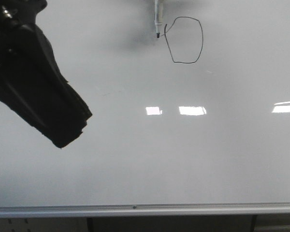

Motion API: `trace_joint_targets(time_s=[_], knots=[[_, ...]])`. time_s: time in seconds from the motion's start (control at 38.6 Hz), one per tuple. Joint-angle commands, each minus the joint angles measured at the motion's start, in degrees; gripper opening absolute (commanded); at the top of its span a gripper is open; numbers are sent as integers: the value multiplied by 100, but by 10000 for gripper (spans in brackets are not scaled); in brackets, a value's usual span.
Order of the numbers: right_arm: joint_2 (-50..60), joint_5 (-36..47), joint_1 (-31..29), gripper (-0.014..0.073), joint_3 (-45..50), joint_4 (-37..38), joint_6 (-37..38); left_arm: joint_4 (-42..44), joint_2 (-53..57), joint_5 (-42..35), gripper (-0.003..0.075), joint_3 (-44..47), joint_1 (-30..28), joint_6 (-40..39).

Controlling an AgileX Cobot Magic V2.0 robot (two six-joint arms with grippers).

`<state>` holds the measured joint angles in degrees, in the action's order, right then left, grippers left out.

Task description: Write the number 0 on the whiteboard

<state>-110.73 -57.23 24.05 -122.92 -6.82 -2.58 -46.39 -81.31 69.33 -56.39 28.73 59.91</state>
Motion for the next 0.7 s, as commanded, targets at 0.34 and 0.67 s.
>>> trace_joint_targets(time_s=[0.34,0.67], knots=[[1093,-1109,-5,-60,-253,-1239,-791,-350,179,262,-20,-166,45,7],[2316,-1326,-5,-61,1627,-2051,-1311,-885,179,250,55,-166,45,7]])
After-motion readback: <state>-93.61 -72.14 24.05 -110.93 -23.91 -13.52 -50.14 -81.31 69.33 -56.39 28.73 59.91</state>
